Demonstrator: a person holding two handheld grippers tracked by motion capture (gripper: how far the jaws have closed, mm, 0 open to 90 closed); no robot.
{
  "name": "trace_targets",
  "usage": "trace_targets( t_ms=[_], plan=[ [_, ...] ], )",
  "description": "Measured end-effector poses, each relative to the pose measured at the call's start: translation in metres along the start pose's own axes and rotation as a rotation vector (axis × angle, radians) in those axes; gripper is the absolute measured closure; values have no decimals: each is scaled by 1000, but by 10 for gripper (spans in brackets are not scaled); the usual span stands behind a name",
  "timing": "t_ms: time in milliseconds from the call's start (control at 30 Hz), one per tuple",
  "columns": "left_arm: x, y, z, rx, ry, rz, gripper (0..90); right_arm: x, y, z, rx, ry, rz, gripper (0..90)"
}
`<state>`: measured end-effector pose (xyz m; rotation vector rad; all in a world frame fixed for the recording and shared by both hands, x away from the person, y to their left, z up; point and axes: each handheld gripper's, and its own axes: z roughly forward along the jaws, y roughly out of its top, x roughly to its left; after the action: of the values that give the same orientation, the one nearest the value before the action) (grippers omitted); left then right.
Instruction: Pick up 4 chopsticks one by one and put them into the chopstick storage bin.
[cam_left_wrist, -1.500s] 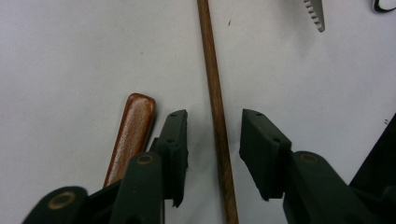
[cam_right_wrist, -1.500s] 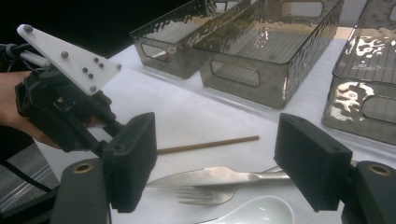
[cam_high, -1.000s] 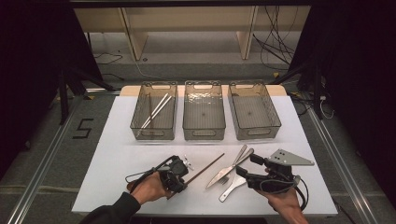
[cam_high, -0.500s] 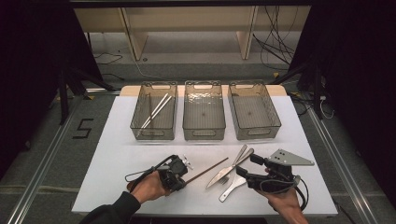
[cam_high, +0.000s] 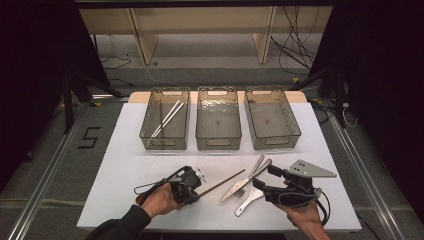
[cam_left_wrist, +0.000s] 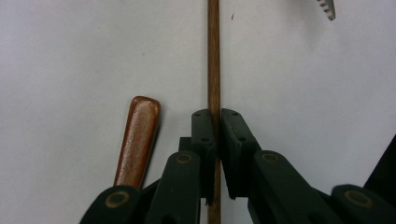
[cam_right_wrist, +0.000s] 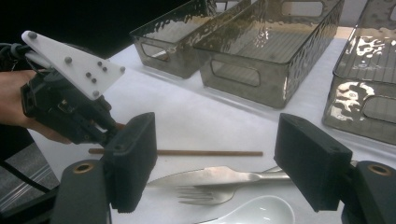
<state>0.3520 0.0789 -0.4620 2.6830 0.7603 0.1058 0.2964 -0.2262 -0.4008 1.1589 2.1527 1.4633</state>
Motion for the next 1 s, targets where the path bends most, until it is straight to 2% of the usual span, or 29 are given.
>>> trace_targets(
  t_ms=[333,500,533,800,1000],
  plan=[
    [7,2,-26,-92,0,-11,840,0,0,0,-1,0,4,303],
    [14,1,-40,-145,1,-39,839,0,0,0,-1,0,4,303],
    [16,1,-43,-147,3,-33,839,0,0,0,-1,-1,4,303],
    [24,-2,-51,-183,-13,-67,839,0,0,0,-2,-1,3,303],
    [28,-3,-55,-202,-6,-84,838,-1,0,0,0,-1,4,303]
  ],
)
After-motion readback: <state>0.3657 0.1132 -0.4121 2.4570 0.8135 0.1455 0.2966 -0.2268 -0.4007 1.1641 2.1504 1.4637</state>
